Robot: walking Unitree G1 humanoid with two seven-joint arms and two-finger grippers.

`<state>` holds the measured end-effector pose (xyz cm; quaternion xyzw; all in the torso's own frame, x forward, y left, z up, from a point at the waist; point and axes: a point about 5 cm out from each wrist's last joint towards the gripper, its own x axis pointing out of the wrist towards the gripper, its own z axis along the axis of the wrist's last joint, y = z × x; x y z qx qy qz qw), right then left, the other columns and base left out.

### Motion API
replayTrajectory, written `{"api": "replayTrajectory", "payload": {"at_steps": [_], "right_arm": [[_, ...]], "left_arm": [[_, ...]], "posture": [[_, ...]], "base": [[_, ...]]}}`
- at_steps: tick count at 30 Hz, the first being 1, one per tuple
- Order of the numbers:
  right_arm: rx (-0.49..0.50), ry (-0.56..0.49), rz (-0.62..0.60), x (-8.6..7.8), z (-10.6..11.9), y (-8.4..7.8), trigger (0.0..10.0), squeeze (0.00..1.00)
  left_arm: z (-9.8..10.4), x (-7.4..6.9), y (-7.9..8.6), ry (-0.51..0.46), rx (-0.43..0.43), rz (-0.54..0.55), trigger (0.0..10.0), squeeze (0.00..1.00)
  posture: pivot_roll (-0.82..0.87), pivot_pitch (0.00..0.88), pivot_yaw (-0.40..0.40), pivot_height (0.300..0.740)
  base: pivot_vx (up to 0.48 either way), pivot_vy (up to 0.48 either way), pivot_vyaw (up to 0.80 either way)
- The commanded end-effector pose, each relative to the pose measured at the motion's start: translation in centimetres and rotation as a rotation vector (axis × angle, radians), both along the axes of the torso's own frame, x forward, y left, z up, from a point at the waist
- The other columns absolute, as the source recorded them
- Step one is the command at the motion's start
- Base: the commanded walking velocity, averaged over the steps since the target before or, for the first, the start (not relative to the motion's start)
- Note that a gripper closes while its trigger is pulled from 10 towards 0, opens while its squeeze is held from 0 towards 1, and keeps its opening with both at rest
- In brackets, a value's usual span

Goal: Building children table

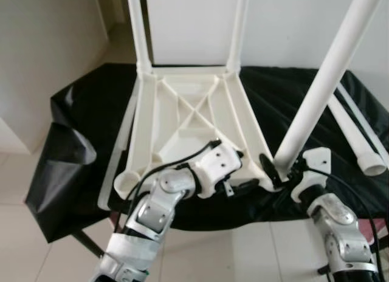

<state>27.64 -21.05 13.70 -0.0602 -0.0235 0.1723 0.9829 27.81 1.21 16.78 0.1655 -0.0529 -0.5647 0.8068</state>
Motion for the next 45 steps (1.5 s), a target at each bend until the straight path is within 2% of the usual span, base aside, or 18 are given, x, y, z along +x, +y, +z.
{"api": "replayTrajectory", "payload": {"at_steps": [1,6,7,8,9,10,11,12,25,26,27,28,37,45], "right_arm": [[-0.011,-0.007,0.028,0.2,0.1,-0.1,10.0,0.00],[-0.061,0.002,0.101,1.3,0.5,-0.4,10.0,0.00],[-0.068,0.007,0.109,1.4,0.4,-0.4,5.8,0.00],[-0.068,0.007,0.109,1.4,0.4,-0.4,5.8,0.00],[-0.072,0.012,0.116,1.5,0.3,-0.5,4.2,0.00],[-0.072,0.012,0.116,1.5,0.3,-0.5,4.2,0.00],[-0.084,0.024,0.129,1.5,0.1,-0.4,0.8,0.00],[-0.088,0.040,0.143,1.4,-0.2,-0.4,0.0,0.00],[-0.064,0.084,0.136,0.8,-1.6,-0.2,0.0,0.00],[-0.050,0.086,0.119,0.8,-1.7,-0.2,1.8,0.00],[-0.050,0.086,0.119,0.8,-1.7,-0.2,1.8,0.00],[-0.029,0.078,0.079,0.8,-1.8,-0.1,10.0,0.00],[-0.007,0.051,-0.021,0.7,-1.5,0.4,10.0,0.00],[0.082,0.007,-0.165,0.0,-0.8,2.3,10.0,0.00]], "left_arm": [[0.2,0.5,0.2,-0.018,-0.016,0.078,10.0,0.00],[0.4,0.6,0.1,-0.023,-0.015,0.075,10.0,0.00],[0.4,0.6,0.1,-0.024,-0.016,0.074,10.0,0.00],[0.4,0.6,0.1,-0.024,-0.016,0.074,10.0,0.00],[0.4,0.6,0.0,-0.024,-0.016,0.073,10.0,0.00],[0.4,0.6,0.0,-0.024,-0.016,0.073,10.0,0.00],[0.4,0.6,0.0,-0.024,-0.017,0.073,10.0,0.00],[0.4,0.5,0.1,-0.024,-0.017,0.074,10.0,0.00],[0.4,0.4,0.1,-0.018,-0.020,0.076,10.0,0.00],[0.4,0.4,0.1,-0.017,-0.021,0.076,10.0,0.00],[0.4,0.4,0.1,-0.017,-0.021,0.076,10.0,0.00],[0.4,0.3,0.0,-0.016,-0.021,0.073,10.0,0.00],[0.4,0.3,-0.1,-0.014,-0.023,0.069,10.0,0.00],[0.4,0.1,-0.3,-0.014,-0.022,0.054,10.0,0.00]], "posture": [[-0.08,0.012,-0.001,0.740],[-0.07,0.011,0.001,0.740],[-0.07,0.011,-0.002,0.740],[-0.07,0.011,-0.002,0.740],[-0.07,0.011,-0.002,0.740],[-0.07,0.011,-0.002,0.740],[-0.07,0.012,-0.002,0.740],[-0.06,0.014,-0.004,0.740],[-0.07,0.019,-0.005,0.740],[-0.07,0.023,-0.005,0.740],[-0.07,0.023,-0.005,0.740],[-0.07,0.025,-0.004,0.740],[-0.08,0.028,-0.004,0.740],[-0.08,0.021,0.000,0.740]], "base": [[0.000,0.000,0.00],[0.000,0.000,0.00],[0.000,0.000,0.00],[0.000,0.000,0.00],[0.000,0.000,0.00],[0.000,0.000,0.00],[0.000,0.000,0.00],[0.000,0.000,0.00],[0.000,0.000,0.00],[0.000,0.000,0.00],[0.000,0.000,0.00],[0.000,0.000,0.00],[0.000,0.000,0.00],[0.000,0.000,0.00]]}}
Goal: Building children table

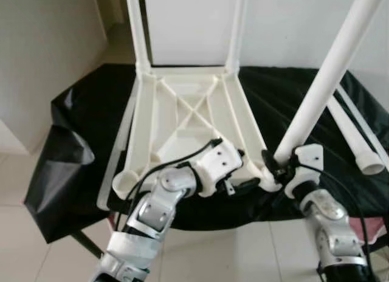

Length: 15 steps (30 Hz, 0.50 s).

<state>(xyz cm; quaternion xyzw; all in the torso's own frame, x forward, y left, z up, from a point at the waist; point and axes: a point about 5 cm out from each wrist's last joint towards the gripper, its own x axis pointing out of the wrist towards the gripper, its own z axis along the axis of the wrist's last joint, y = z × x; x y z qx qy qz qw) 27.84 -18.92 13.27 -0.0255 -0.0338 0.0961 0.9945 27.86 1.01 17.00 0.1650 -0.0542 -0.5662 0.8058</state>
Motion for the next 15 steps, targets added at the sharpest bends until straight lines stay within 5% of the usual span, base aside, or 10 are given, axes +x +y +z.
{"api": "replayTrajectory", "payload": {"at_steps": [1,7,13,15], "right_arm": [[0.014,0.022,-0.034,-0.2,-0.4,0.3,10.0,0.00],[0.049,0.027,-0.146,-0.5,-0.5,0.6,10.0,0.00],[0.137,0.069,-0.485,-1.1,-1.3,1.3,10.0,0.00],[0.137,0.069,-0.485,-1.1,-1.3,1.3,10.0,0.00]], "left_arm": [[0.1,0.1,-0.1,-0.013,-0.019,0.057,10.0,0.00],[0.1,0.1,0.0,-0.016,-0.014,0.052,10.0,0.00],[0.1,0.0,0.0,-0.020,-0.013,0.051,10.0,0.00],[0.1,0.0,0.0,-0.020,-0.013,0.051,10.0,0.00]], "posture": [[-0.08,0.018,0.002,0.740],[-0.08,0.015,0.001,0.740],[-0.07,0.009,-0.012,0.740],[-0.07,0.009,-0.012,0.740]], "base": [[0.000,0.000,0.00],[0.000,0.000,0.00],[0.000,0.000,0.00],[0.000,0.000,0.00]]}}
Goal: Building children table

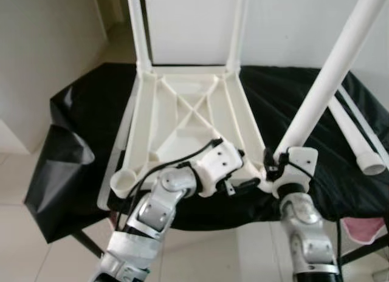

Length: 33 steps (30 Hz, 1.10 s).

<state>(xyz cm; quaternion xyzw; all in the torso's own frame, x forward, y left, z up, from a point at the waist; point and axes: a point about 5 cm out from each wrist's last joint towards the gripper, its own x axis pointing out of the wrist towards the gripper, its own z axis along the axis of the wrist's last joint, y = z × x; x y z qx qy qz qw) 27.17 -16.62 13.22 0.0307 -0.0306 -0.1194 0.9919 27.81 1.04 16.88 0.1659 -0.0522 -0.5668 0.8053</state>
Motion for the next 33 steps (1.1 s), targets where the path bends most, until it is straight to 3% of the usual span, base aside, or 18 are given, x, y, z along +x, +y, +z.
{"api": "replayTrajectory", "payload": {"at_steps": [1,4,17,18,20,21,33], "right_arm": [[0.040,0.071,-0.095,-0.6,-1.4,-0.8,10.0,0.00],[0.087,0.072,-0.060,-0.6,-1.4,1.1,10.0,0.00],[0.094,0.056,-0.072,-0.8,-0.8,1.3,10.0,0.00],[0.094,0.051,-0.072,-0.8,-0.7,1.3,10.0,0.42],[0.094,0.047,-0.070,-0.9,-0.7,1.3,10.0,0.42],[0.092,0.041,-0.065,-0.9,-0.6,1.2,10.0,1.00],[0.045,-0.023,0.043,-1.6,0.8,0.2,10.0,1.00]], "left_arm": [[0.2,0.0,0.0,-0.023,-0.016,0.054,10.0,0.00],[0.2,0.5,0.4,-0.021,-0.018,0.081,10.0,0.00],[0.2,0.6,0.6,-0.027,-0.009,0.078,10.0,0.00],[0.1,0.5,0.6,-0.025,-0.006,0.078,10.0,0.00],[0.0,0.5,0.6,-0.023,-0.005,0.078,10.0,0.00],[0.0,0.4,0.7,-0.021,-0.005,0.078,10.0,0.00],[-0.2,0.2,0.5,0.000,-0.014,0.080,10.0,0.00]], "posture": [[-0.06,0.007,-0.013,0.740],[-0.07,0.005,-0.011,0.740],[-0.07,0.004,-0.002,0.740],[-0.07,0.006,-0.001,0.740],[-0.07,0.006,-0.001,0.740],[-0.07,0.009,-0.002,0.740],[-0.08,0.026,-0.008,0.740]], "base": [[0.000,0.000,0.00],[0.000,0.000,0.00],[0.000,0.000,0.00],[0.000,0.000,0.00],[0.000,0.000,0.00],[0.000,0.000,0.00],[0.000,0.000,0.00]]}}
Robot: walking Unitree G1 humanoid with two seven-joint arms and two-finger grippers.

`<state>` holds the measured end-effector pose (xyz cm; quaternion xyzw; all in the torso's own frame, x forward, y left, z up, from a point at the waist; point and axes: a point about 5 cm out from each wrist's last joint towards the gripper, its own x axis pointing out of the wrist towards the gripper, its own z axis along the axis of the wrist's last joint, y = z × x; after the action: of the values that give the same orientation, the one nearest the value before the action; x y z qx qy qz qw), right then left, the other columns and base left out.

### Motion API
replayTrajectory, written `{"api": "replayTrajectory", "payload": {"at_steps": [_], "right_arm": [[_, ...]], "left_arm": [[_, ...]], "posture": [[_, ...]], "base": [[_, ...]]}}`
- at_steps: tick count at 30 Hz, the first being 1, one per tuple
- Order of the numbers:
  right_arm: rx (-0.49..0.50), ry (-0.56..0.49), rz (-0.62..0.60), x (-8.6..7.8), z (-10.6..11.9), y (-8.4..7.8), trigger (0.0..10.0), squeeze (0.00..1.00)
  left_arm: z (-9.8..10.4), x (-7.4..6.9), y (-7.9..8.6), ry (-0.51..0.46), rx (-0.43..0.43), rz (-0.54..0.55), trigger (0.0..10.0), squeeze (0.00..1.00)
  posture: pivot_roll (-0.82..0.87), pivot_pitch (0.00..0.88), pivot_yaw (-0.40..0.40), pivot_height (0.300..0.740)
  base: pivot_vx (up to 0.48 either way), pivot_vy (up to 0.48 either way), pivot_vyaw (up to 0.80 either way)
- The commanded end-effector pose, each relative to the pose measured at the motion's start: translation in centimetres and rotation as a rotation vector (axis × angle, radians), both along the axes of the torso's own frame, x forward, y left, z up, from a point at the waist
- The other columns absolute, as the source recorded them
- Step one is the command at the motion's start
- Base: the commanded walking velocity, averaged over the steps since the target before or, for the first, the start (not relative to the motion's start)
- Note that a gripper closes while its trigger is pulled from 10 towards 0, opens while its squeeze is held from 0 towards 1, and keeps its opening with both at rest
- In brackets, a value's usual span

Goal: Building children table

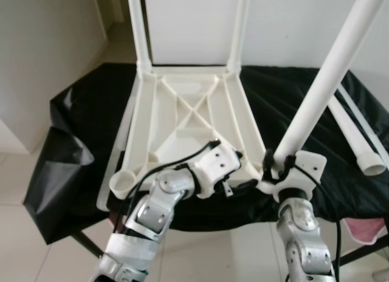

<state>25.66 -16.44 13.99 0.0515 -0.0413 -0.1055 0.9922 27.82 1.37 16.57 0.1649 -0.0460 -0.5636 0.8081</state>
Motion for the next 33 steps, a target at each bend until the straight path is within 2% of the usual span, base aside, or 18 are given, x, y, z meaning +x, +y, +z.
{"api": "replayTrajectory", "payload": {"at_steps": [1,5,6,7,10,14,16,19,22,24,32,33], "right_arm": [[-0.012,-0.005,0.055,-0.3,0.1,-0.3,10.0,1.00],[-0.047,-0.011,0.128,-0.6,0.2,-1.2,10.0,1.00],[-0.072,-0.013,0.170,-0.6,0.2,-1.8,10.0,0.18],[-0.100,-0.017,0.198,-0.5,0.3,-2.4,10.0,0.00],[-0.119,-0.021,0.215,-0.4,0.3,-2.7,10.0,0.00],[-0.179,-0.017,0.399,0.9,0.6,-3.1,10.0,0.00],[-0.192,-0.014,0.438,1.2,0.5,-3.0,10.0,0.00],[-0.271,0.009,0.591,1.9,0.2,-2.5,10.0,0.00],[-0.286,0.013,0.611,1.9,0.1,-2.5,10.0,0.00],[-0.294,0.050,0.701,2.6,-0.4,-2.2,10.0,0.00],[-0.337,0.075,0.769,3.8,-0.7,-2.7,10.0,0.00],[-0.340,0.078,0.771,3.9,-0.7,-2.9,9.1,0.00]], "left_arm": [[0.1,0.2,0.2,-0.011,-0.017,0.067,10.0,0.00],[0.2,0.3,0.2,-0.015,-0.012,0.065,10.0,0.00],[0.2,0.4,0.3,-0.017,-0.012,0.065,10.0,0.00],[0.3,0.5,0.3,-0.016,-0.012,0.065,10.0,0.00],[0.3,0.6,0.3,-0.015,-0.012,0.064,10.0,0.00],[0.4,0.6,0.2,-0.016,-0.009,0.057,10.0,0.00],[0.4,0.7,0.1,-0.018,-0.011,0.058,10.0,0.00],[0.6,0.6,-0.1,-0.035,-0.014,0.044,10.0,0.00],[0.7,0.6,-0.2,-0.040,-0.013,0.038,10.0,0.00],[1.0,0.6,-0.8,-0.034,-0.023,0.024,10.0,0.00],[0.5,0.4,-0.8,-0.064,0.003,0.000,10.0,0.00],[0.3,0.4,-0.7,-0.060,0.010,-0.002,10.0,0.00]], "posture": [[-0.09,0.029,-0.006,0.740],[-0.09,0.029,0.000,0.740],[-0.09,0.029,0.003,0.740],[-0.10,0.027,0.007,0.740],[-0.10,0.027,0.007,0.740],[-0.10,0.020,0.006,0.740],[-0.10,0.019,0.007,0.740],[-0.09,0.017,0.006,0.740],[-0.09,0.017,0.006,0.740],[-0.09,0.011,0.005,0.740],[-0.08,0.007,0.002,0.740],[-0.08,0.006,0.002,0.740]], "base": [[0.000,0.000,0.00],[0.000,0.000,0.00],[0.000,0.000,0.00],[0.000,0.000,0.00],[0.000,0.000,0.00],[0.000,0.000,0.00],[0.000,0.000,0.00],[0.000,0.000,0.00],[0.000,0.000,0.00],[0.000,0.000,0.00],[0.000,0.000,0.00],[0.000,0.000,0.00]]}}
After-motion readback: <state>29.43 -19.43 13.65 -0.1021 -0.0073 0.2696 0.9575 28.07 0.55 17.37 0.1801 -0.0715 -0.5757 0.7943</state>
